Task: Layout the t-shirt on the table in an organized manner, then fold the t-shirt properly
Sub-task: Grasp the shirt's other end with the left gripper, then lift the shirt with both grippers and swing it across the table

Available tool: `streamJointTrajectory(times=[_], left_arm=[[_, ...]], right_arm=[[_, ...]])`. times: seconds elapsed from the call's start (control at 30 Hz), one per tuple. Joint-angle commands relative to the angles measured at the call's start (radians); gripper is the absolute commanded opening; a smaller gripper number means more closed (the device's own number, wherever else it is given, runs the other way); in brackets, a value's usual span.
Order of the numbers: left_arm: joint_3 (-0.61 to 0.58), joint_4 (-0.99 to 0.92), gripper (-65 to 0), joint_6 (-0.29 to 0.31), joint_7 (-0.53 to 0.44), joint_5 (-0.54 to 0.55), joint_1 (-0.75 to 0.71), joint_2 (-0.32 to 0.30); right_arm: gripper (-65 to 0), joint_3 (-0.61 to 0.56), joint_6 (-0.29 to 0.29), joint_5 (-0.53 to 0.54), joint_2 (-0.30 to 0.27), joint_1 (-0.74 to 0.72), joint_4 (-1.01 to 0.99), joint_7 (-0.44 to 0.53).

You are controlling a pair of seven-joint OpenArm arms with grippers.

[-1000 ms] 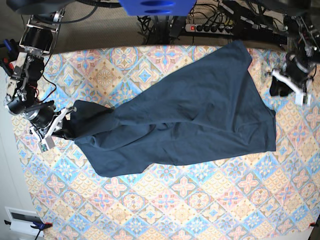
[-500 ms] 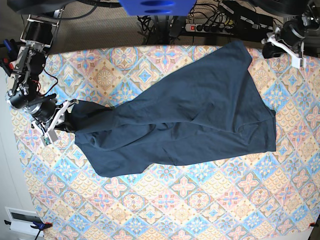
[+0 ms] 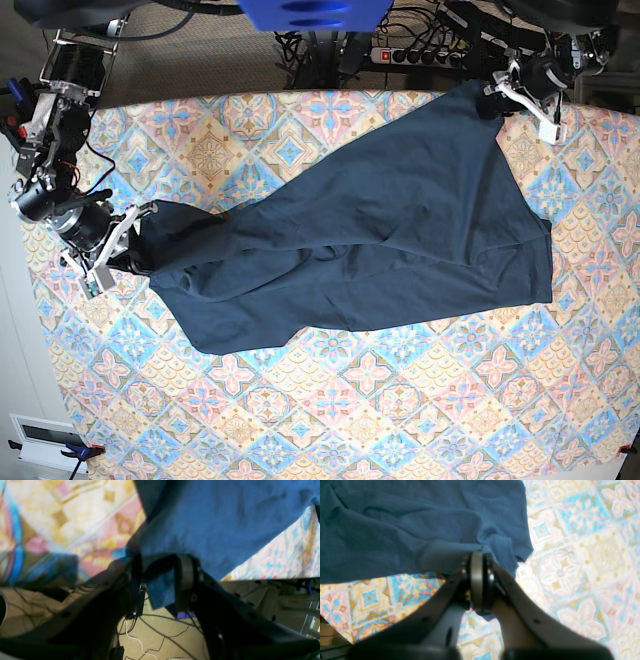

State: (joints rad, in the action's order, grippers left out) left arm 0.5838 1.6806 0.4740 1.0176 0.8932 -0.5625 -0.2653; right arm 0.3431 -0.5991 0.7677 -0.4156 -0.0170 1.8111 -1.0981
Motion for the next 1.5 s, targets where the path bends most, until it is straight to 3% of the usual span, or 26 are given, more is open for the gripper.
streamJointTrajectory(times=[0.0,0.23,0.47,0.53,0.67,0.77,0.87,1.1,1.23,1.33,1.47], left_arm=[[0.005,0.002,-43.1,0.002,-0.013,0.013,-0.004,0.005],[0.002,-0.124,-43.1,0.002,-0.012,0.013,0.063,0.019],[-0.143,-0.136,-44.0,0.007,-0.013,0.014,0.08,0.013],[-0.149,-0.121,-48.5,0.01,-0.013,0.02,0.08,0.013],[-0.13,0.0,-65.0,0.01,-0.013,0.024,0.08,0.01],[-0.034,0.088,-63.0,0.009,-0.01,0.024,0.091,0.01],[0.064,0.12,-64.0,0.006,0.011,0.024,0.18,0.011],[0.255,0.12,-64.3,0.001,0.197,0.011,0.534,0.01],[0.236,0.117,-64.3,0.001,0.203,-0.087,0.715,0.01],[0.16,0.056,-64.3,0.001,0.203,-0.162,0.839,0.01],[0.153,-0.072,-64.3,0.001,0.203,-0.263,1.025,-0.005]], right_arm=[[-65.0,0.009,0.0,0.017,-0.019,-0.018,0.019,0.025],[-65.0,0.009,0.0,0.017,-0.019,-0.018,0.023,0.025],[-65.0,0.009,0.0,0.017,-0.019,-0.018,0.023,0.025],[-65.0,0.014,0.0,0.017,-0.019,-0.018,0.023,0.025],[-65.0,0.017,0.0,0.017,-0.019,-0.018,0.023,0.025],[-65.0,0.017,0.0,0.017,-0.019,-0.019,0.023,0.025],[-65.0,0.017,0.0,0.017,-0.019,-0.021,0.023,0.026],[-65.0,0.018,-0.012,0.017,-0.019,-0.074,0.017,0.055],[-65.0,0.011,-0.074,0.017,-0.021,-0.191,-0.018,0.086],[-65.0,0.007,-0.074,0.017,-0.027,-0.281,-0.126,0.083],[-65.0,-0.016,-0.075,0.013,-0.029,-0.469,-0.299,0.086]])
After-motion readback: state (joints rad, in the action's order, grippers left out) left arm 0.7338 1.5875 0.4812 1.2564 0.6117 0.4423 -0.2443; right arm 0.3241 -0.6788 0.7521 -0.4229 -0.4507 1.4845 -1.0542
